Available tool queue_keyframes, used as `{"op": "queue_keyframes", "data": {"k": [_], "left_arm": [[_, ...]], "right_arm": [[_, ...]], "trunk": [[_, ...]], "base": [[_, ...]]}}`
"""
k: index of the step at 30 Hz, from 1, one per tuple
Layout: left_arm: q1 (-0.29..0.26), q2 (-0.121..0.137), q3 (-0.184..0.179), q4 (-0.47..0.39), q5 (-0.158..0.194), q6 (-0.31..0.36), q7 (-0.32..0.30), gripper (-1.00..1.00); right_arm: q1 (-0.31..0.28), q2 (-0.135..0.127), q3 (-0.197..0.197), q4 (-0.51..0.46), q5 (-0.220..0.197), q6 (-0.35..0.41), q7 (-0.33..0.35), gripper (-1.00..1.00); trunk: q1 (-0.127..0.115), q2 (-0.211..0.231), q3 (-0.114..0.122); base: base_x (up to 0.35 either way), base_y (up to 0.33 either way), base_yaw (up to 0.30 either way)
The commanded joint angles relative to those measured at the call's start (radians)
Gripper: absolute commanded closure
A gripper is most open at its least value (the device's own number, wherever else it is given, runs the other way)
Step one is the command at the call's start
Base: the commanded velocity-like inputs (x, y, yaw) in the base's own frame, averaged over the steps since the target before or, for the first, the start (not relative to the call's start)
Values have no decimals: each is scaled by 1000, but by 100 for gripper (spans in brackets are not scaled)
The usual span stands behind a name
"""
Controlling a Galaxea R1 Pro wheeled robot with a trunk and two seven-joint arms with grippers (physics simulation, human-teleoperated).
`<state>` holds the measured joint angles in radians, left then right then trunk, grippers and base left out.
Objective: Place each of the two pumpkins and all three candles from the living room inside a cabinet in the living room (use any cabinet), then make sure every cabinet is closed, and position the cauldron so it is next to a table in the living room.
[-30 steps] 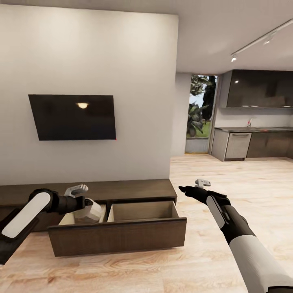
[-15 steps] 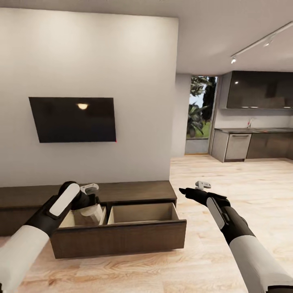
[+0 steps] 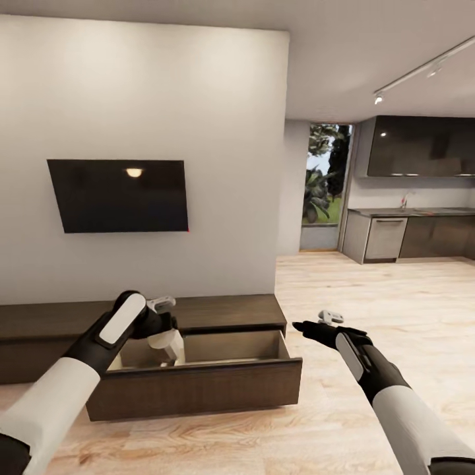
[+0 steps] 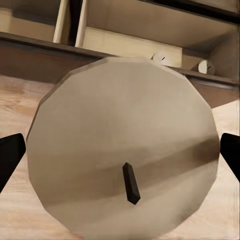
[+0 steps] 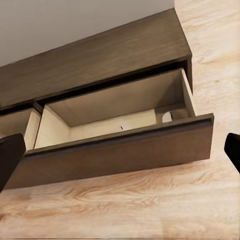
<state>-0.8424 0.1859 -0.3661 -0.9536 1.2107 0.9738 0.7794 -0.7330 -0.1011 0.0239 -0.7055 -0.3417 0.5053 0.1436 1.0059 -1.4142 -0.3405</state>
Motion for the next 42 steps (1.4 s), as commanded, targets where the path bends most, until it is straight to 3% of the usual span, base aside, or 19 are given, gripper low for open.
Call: {"op": "queue_keyframes", "data": {"k": [1, 4, 7, 11, 20, 33, 42], "left_arm": [[-1, -10, -6, 1, 1, 2, 9, 100], [-1, -28, -9, 41, -1, 2, 10, 100], [-1, -63, -12, 98, -5, 1, 10, 100], [-1, -76, -11, 112, -7, 0, 11, 100], [-1, -81, -11, 103, -8, 0, 11, 100], [-1, -80, -11, 103, -8, 0, 12, 100], [-1, -81, -10, 108, -8, 0, 12, 100]], "right_arm": [[0, -2, 1, -2, -4, 16, 0, -100], [-1, -11, -4, -11, -4, 49, 1, -100], [-2, -22, -6, -61, -7, 61, 0, -100], [-2, -27, -7, -82, -8, 64, -4, -100], [-1, -50, -59, -80, -5, 62, -7, -100], [-1, -63, -62, -74, -4, 62, -10, -100], [-2, -88, -64, -56, -6, 56, -10, -100]], "trunk": [[0, -1, -1], [0, -1, -1], [0, -1, -1], [0, -1, -1], [0, -1, -1], [0, -1, -1], [0, -1, -1]], "base": [[26, 0, 0], [163, -20, 0], [274, -81, 0], [303, -77, 0], [200, -9, 0], [283, 0, 0], [170, -54, 0]]}}
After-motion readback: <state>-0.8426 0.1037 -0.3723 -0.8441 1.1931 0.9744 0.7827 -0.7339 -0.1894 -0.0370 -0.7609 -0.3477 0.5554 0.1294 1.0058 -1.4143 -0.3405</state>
